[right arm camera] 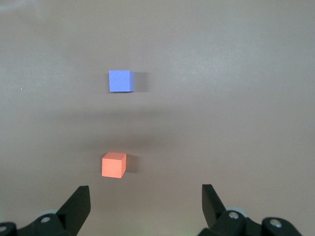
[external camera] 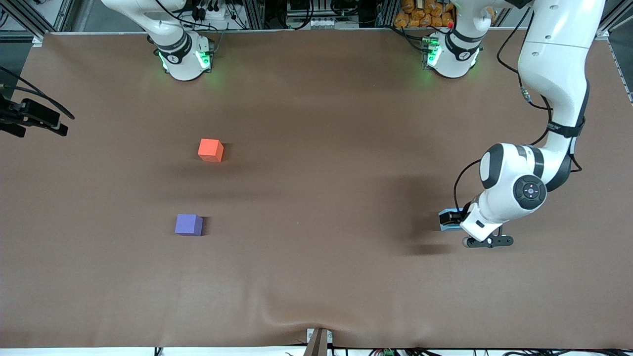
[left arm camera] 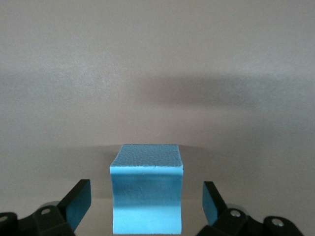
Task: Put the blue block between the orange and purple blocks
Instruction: 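Move the left gripper down over the light blue block, then close the left gripper on the light blue block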
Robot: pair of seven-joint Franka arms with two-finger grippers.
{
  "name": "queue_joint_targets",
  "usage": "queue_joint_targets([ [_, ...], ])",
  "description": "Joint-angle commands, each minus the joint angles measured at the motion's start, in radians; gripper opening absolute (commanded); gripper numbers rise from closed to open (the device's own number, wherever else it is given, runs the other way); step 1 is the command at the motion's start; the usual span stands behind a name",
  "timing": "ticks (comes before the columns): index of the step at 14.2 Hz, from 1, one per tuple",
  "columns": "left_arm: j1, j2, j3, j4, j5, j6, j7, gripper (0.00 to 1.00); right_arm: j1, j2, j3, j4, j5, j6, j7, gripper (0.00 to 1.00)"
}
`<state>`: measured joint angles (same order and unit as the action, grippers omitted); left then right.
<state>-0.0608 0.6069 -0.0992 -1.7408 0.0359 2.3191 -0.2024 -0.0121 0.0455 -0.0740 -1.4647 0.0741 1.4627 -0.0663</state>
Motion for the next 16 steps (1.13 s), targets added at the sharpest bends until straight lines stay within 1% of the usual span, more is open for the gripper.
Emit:
queue_joint_targets([
  [1, -0.004, 0.03, 0.003, 0.012, 0.035, 0.013, -0.025, 1.0, 0.006, -0.004, -0.003, 0.009, 0.01, -0.013, 0.007, 1.0],
  [2, -0.004, 0.031, 0.003, 0.009, 0.036, 0.013, -0.023, 1.0, 0.006, -0.004, -0.003, 0.009, 0.01, -0.013, 0.007, 1.0],
  [3, -0.002, 0.031, 0.003, 0.003, 0.038, 0.011, -0.022, 0.97, 0.006, -0.004, -0.003, 0.009, 0.012, -0.013, 0.007, 1.0],
  [5, -0.004, 0.027, -0.001, -0.003, 0.038, 0.003, -0.028, 0.44, 0.006, -0.004, -0.003, 0.009, 0.012, -0.013, 0.007, 1.0],
  [6, -0.007, 0.024, -0.001, -0.005, 0.036, 0.002, -0.026, 0.16, 0.006, -0.004, -0.003, 0.009, 0.012, -0.013, 0.007, 1.0],
  [7, -0.007, 0.022, -0.002, -0.006, 0.036, 0.0, -0.025, 0.0, 0.006, -0.004, -0.003, 0.009, 0.01, -0.013, 0.007, 1.0],
  [8, -0.007, 0.021, -0.007, -0.009, 0.036, -0.007, -0.017, 0.0, 0.006, -0.004, -0.003, 0.009, 0.01, -0.013, 0.007, 1.0],
  [10, -0.001, 0.018, -0.043, -0.009, 0.03, -0.012, -0.022, 0.0, 0.006, -0.004, -0.003, 0.009, 0.01, -0.013, 0.007, 1.0],
  [13, -0.011, 0.007, -0.131, 0.015, 0.021, -0.014, -0.037, 0.0, 0.007, -0.004, -0.003, 0.009, 0.012, -0.013, 0.007, 1.0],
  [14, -0.02, 0.013, -0.164, 0.049, 0.021, -0.014, -0.076, 0.0, 0.007, -0.004, -0.003, 0.009, 0.01, -0.013, 0.007, 1.0],
  [15, -0.046, 0.02, -0.177, 0.078, 0.021, -0.014, -0.106, 0.0, 0.007, -0.004, -0.003, 0.009, 0.01, -0.013, 0.007, 1.0],
  [16, -0.094, 0.036, -0.177, 0.113, 0.021, -0.014, -0.13, 0.0, 0.007, -0.004, -0.003, 0.009, 0.012, -0.013, 0.007, 1.0],
])
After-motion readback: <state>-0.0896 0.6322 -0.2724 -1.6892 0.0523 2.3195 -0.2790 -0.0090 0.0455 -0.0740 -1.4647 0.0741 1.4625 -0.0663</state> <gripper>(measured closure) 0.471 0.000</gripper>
